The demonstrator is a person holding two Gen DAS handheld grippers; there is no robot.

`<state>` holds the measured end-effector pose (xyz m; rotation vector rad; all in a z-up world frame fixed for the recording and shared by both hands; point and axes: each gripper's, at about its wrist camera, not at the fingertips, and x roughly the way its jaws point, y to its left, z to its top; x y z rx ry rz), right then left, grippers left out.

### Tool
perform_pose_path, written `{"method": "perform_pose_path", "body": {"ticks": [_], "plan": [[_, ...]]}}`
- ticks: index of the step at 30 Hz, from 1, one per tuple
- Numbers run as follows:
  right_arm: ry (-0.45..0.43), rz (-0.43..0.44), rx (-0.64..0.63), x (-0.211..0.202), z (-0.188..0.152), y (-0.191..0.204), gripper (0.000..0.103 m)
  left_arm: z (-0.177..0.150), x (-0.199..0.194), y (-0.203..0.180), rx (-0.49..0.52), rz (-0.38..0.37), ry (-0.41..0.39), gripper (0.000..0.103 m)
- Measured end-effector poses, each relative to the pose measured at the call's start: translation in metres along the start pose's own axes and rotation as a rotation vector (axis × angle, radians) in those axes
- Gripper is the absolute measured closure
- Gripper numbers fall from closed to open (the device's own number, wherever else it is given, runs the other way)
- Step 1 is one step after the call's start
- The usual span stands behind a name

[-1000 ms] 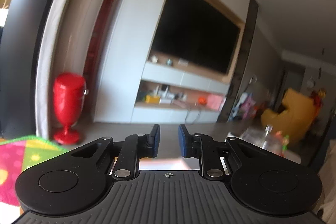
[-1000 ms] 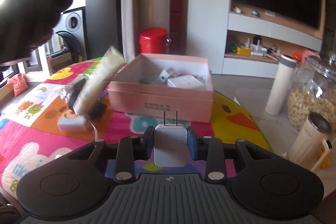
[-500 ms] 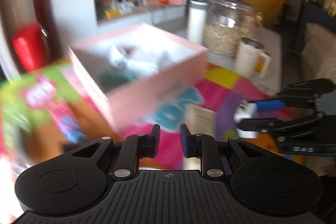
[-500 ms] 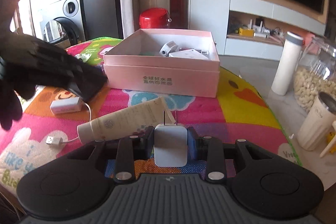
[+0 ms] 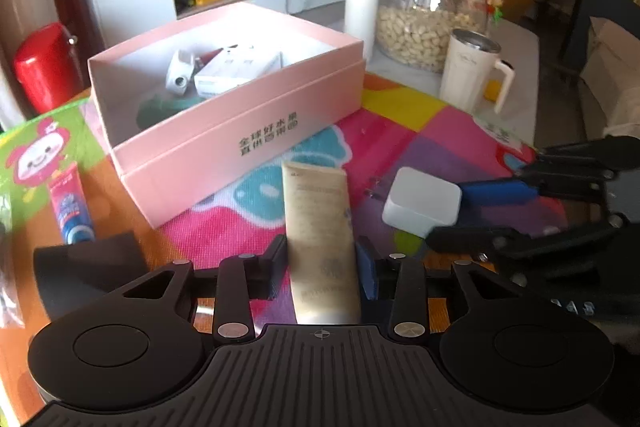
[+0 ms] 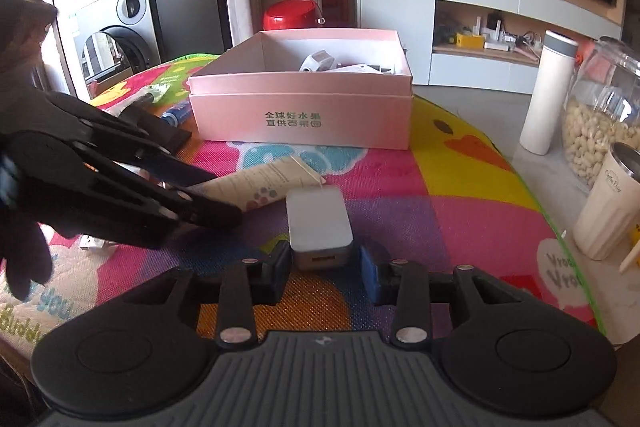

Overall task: Organize rigid objects
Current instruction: 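Carry the cream tube with the left tool while the right tool carries the charger toward the pink box, then open the left tool over the pink box while the right tool drops the charger in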

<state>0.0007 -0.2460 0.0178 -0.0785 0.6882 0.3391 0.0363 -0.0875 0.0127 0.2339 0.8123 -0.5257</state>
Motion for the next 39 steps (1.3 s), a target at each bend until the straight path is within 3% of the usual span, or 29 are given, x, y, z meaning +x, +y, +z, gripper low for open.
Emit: {"method": "perform_pose_path", "body": {"ticks": [6,11,15,26,39], "plan": [[-0.012,-0.019,-0.018,0.004,0.004,0.000,0.059,0.006,0.007,-0.006,0.004,0.027,0.000,0.062],[-0.013,-0.008,-0.008,0.014,0.011,-0.002,0.059,0.005,0.007,-0.005,-0.010,0.025,-0.007,0.063],[-0.020,-0.003,-0.019,0.013,0.012,-0.002,0.065,0.002,0.007,-0.004,-0.047,0.026,-0.026,0.063],[-0.026,-0.004,-0.024,0.014,0.005,-0.004,0.065,-0.004,0.002,-0.005,-0.069,0.028,-0.039,0.064],[-0.030,-0.007,-0.041,0.005,0.007,-0.006,0.070,-0.029,-0.018,-0.017,-0.011,0.022,-0.098,0.073]]}}
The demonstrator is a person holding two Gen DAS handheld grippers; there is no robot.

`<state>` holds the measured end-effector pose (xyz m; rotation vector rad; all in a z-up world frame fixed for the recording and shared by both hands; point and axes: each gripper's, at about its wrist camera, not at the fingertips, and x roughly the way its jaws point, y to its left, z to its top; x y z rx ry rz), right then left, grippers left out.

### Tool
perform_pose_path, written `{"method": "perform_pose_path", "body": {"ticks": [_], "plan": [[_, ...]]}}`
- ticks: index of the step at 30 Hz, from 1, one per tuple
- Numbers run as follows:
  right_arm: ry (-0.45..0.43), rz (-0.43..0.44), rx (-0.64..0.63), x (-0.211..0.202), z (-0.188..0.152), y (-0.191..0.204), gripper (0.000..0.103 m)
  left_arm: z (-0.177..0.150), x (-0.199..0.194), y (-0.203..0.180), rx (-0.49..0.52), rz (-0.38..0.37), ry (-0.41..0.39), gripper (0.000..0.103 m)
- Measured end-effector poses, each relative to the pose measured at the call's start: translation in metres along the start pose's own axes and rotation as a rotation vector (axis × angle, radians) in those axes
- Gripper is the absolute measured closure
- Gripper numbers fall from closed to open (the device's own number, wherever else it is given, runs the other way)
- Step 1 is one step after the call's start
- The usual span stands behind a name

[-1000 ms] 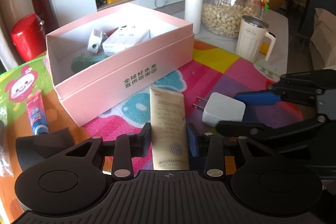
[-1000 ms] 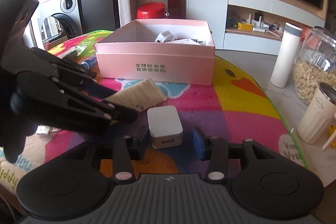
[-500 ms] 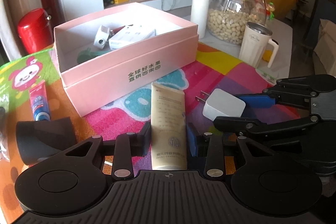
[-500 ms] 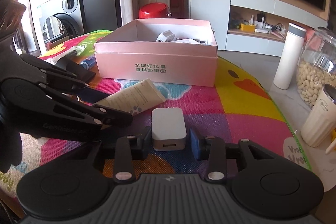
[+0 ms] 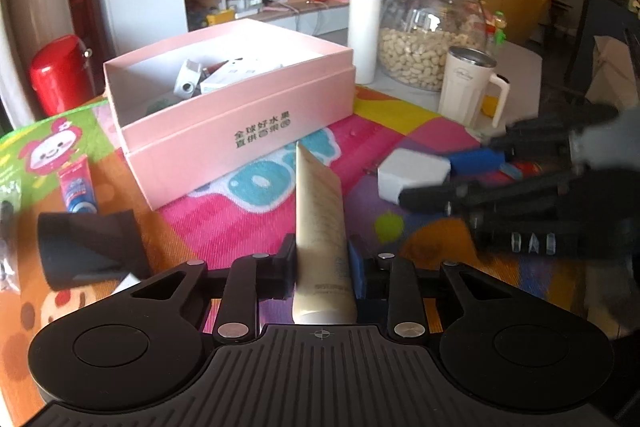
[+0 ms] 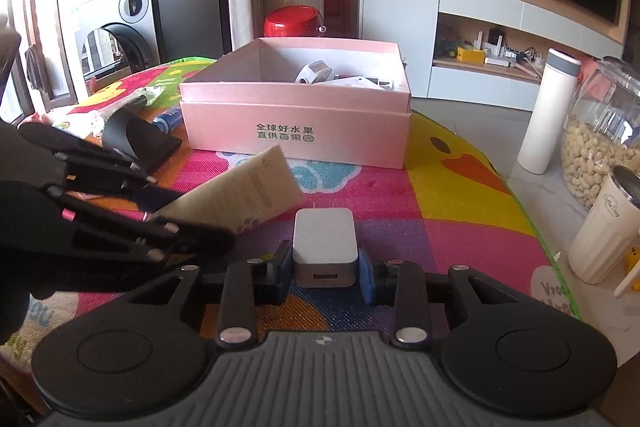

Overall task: Organize rigid objects
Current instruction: 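Open the left tool over the pink box while the right tool drops the charger in, then move the left tool to the white USB stick while the right tool reaches the black funnel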

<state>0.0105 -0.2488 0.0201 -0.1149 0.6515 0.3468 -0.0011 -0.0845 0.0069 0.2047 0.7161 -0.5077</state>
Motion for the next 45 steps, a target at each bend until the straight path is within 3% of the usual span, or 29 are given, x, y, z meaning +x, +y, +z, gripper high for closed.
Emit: {"method": "perform_pose_path", "body": {"ticks": [6,10,14,18,20,22,26,30,37,42,45], "plan": [[-0.048,-0.001,0.026,-0.017,0.013,-0.010,0.071,0.006,-0.025,0.011,-0.054,-0.033,-0.073,0.075],[-0.142,0.000,0.012,-0.031,0.045,-0.014,0.071,0.044,-0.051,0.030,-0.061,-0.019,-0.187,0.076],[-0.239,0.000,-0.009,-0.033,0.093,-0.017,0.071,0.103,-0.070,0.056,-0.033,0.038,-0.313,0.075],[-0.327,0.006,0.002,-0.010,0.138,-0.021,0.069,0.160,-0.042,0.098,-0.152,0.006,-0.282,0.075],[-0.273,0.001,0.056,0.011,0.151,-0.028,0.054,0.167,-0.019,0.118,-0.239,-0.011,-0.230,0.076],[-0.238,0.022,0.104,0.022,0.145,-0.032,0.052,0.158,-0.003,0.127,-0.258,-0.018,-0.179,0.077],[-0.167,0.021,0.071,0.033,0.109,-0.026,0.045,0.117,-0.001,0.136,-0.302,-0.048,-0.170,0.077],[-0.095,-0.027,-0.003,0.042,0.078,-0.011,0.045,0.065,-0.025,0.145,-0.374,-0.037,-0.187,0.077],[-0.016,0.058,-0.070,0.049,0.058,0.025,0.037,-0.010,-0.067,0.162,-0.490,0.028,-0.173,0.077],[0.015,0.117,-0.091,0.052,0.051,0.052,0.035,-0.040,-0.081,0.151,-0.425,-0.016,-0.103,0.077],[0.027,0.132,-0.102,0.050,0.048,0.064,0.035,-0.049,-0.078,0.139,-0.355,0.011,-0.068,0.077]]}}
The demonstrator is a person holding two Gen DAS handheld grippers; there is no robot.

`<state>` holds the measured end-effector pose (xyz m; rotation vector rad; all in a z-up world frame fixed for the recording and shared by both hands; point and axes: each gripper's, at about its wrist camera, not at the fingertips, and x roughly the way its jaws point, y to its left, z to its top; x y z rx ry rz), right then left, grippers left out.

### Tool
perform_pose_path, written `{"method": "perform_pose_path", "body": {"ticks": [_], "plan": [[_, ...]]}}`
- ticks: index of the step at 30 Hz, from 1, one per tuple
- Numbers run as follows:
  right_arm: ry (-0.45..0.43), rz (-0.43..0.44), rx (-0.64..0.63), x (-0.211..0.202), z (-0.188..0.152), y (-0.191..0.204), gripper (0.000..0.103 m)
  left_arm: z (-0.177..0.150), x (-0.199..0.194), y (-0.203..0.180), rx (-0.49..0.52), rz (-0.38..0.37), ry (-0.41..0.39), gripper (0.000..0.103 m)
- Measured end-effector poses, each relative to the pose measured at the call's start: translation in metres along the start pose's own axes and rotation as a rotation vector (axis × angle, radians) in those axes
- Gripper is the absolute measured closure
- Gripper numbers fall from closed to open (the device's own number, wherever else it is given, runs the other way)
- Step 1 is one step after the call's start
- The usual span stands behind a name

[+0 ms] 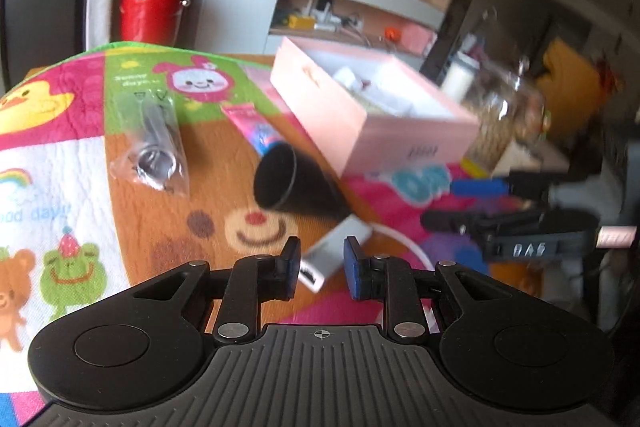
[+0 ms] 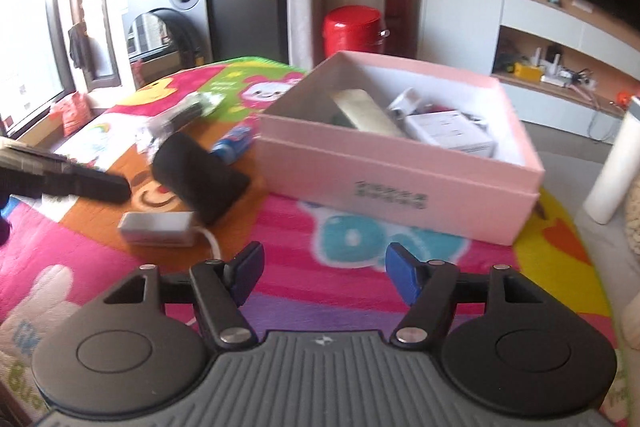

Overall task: Organize rigid objects
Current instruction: 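Move the left tool to the white USB stick while the right tool reaches the black funnel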

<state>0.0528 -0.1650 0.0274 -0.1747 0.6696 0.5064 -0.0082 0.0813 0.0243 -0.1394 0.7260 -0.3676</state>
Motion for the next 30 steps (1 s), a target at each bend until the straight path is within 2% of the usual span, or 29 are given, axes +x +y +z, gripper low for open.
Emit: {"method": "perform_pose_path", "body": {"ticks": [3,9,12,18,22,25,27,29,30], "plan": [[0.008,-0.001,-0.014,0.000,-0.001,0.008,0.034,-0.003,0.006,-0.004,0.016,-0.002,-0.002,0.076],[0.029,-0.028,0.023,0.001,-0.007,0.003,0.033,-0.005,0.017,-0.015,0.046,-0.103,0.043,0.074],[0.029,-0.015,0.027,-0.001,-0.006,0.001,0.033,-0.005,0.013,-0.012,0.015,-0.080,0.014,0.074],[-0.039,0.030,-0.152,-0.002,0.014,0.036,0.033,-0.001,-0.006,0.023,-0.149,0.014,-0.082,0.074],[-0.100,0.076,-0.319,0.014,0.035,0.073,0.033,-0.005,-0.022,0.034,-0.190,0.034,-0.126,0.074],[-0.078,0.116,-0.417,0.038,0.046,0.098,0.033,-0.008,-0.032,0.040,-0.210,0.042,-0.139,0.074],[-0.063,0.104,-0.486,0.053,0.046,0.111,0.037,-0.011,-0.039,0.047,-0.214,0.043,-0.139,0.074],[-0.061,0.051,-0.519,0.059,0.044,0.116,0.048,-0.015,-0.043,0.050,-0.215,0.039,-0.133,0.074],[-0.060,0.041,-0.514,0.058,0.043,0.115,0.047,-0.016,-0.044,0.051,-0.214,0.030,-0.129,0.074]]}}
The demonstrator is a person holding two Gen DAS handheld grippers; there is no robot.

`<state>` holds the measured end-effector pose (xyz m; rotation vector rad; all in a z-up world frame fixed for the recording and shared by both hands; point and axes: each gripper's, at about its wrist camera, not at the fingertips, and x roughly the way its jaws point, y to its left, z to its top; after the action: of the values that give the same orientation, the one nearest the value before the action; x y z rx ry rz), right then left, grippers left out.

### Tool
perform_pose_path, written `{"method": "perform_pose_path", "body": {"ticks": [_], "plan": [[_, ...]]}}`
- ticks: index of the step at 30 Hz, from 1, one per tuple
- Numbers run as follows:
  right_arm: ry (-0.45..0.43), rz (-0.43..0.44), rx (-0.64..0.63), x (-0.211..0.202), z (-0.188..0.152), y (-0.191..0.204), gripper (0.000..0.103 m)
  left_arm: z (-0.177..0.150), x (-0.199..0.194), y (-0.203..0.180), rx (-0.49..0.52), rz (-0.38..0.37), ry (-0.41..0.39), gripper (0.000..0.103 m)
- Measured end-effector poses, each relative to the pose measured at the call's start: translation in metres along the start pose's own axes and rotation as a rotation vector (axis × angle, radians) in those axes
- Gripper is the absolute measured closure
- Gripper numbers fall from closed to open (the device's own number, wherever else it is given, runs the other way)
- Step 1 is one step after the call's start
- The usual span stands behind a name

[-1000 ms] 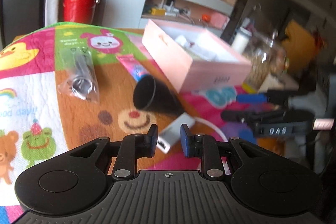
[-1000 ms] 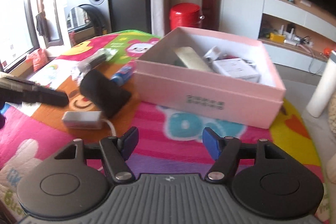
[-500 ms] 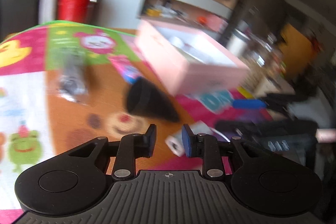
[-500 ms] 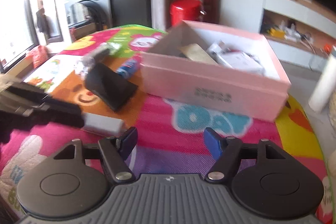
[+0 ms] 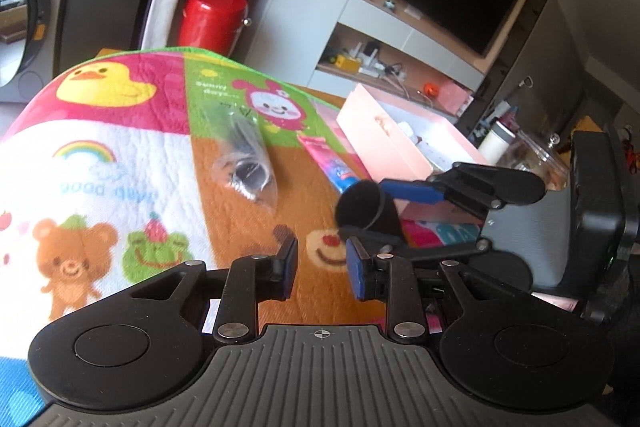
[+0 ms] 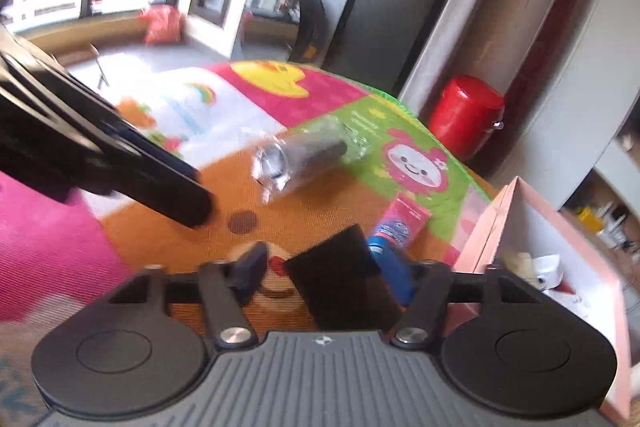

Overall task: Organize rigid objects
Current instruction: 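Move the left tool to the white USB stick while the right tool reaches the black funnel, then grasp the white USB stick with the left tool while the right tool grasps the black funnel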

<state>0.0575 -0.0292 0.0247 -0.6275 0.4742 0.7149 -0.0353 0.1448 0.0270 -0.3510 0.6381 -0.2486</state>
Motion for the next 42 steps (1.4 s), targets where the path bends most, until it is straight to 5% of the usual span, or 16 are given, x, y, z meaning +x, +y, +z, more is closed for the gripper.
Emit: {"method": "perform_pose_path", "body": {"ticks": [14,17,23,30,42], "plan": [[0.103,-0.166,0.318,-0.062,-0.084,-0.067,0.043,-0.024,0.032,-0.070,0.141,-0.261,0.173,0.074],[0.110,-0.180,0.379,-0.067,-0.101,-0.074,0.033,-0.025,0.049,-0.077,0.108,-0.238,0.213,0.074],[0.083,-0.201,0.457,-0.069,-0.119,-0.074,0.029,-0.007,0.075,-0.071,0.009,-0.098,0.205,0.074],[0.068,-0.207,0.491,-0.070,-0.123,-0.075,0.027,0.017,0.108,-0.071,-0.123,-0.023,0.191,0.074],[0.072,-0.208,0.522,-0.069,-0.125,-0.077,0.021,-0.003,0.115,-0.128,0.216,0.068,0.181,0.065]]}}
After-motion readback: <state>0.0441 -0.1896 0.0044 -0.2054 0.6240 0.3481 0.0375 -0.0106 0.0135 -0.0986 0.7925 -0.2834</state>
